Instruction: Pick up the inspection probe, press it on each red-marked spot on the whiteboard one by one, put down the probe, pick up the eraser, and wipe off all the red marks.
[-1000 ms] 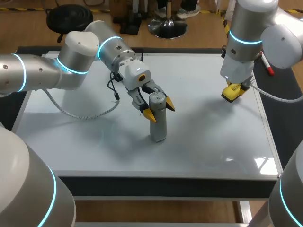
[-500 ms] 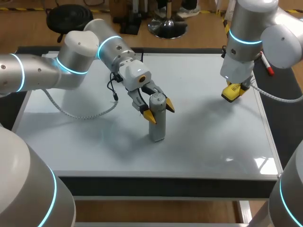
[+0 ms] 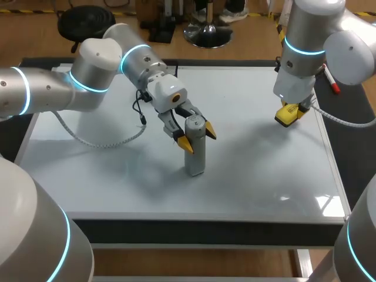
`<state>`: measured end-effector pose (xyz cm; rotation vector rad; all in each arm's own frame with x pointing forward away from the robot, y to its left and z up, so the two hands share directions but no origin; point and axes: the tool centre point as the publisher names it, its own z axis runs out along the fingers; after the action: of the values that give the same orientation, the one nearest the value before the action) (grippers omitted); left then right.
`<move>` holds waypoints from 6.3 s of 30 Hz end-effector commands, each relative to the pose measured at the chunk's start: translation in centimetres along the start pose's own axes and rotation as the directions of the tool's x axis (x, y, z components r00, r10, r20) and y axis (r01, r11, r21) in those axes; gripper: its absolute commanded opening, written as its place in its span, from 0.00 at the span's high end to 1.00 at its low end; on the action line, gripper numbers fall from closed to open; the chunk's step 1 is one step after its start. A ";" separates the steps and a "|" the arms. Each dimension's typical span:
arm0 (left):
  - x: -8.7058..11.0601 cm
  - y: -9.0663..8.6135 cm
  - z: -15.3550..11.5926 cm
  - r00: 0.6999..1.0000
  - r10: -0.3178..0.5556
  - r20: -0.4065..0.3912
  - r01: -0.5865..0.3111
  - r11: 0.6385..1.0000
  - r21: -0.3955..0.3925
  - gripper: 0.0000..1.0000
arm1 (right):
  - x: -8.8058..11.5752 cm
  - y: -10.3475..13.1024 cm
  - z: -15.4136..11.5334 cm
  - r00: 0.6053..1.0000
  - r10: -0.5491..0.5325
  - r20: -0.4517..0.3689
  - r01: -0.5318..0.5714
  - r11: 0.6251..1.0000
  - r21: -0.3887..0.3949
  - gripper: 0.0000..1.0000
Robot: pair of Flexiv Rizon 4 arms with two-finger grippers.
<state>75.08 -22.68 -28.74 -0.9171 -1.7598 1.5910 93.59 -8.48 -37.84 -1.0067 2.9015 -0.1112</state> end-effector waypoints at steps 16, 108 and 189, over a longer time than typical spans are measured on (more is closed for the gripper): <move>1.4 -2.4 -5.2 0.999 0.030 0.024 -0.030 0.999 -0.018 1.00 | 0.0 -0.1 0.0 1.000 -0.001 -0.002 0.001 1.000 0.002 1.00; 9.9 -1.7 -25.0 0.986 -0.015 0.168 0.037 0.991 -0.126 1.00 | -0.1 1.7 -0.8 0.997 -0.072 -0.008 0.072 0.997 0.026 1.00; 9.9 -1.7 -25.0 0.986 -0.015 0.168 0.037 0.991 -0.126 1.00 | -7.7 34.8 2.3 0.602 -0.795 0.073 0.798 0.596 -0.094 1.00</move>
<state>89.02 -0.06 -24.60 -0.8338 -2.0049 1.5952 77.89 23.52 -42.56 -2.2315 2.1833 0.0320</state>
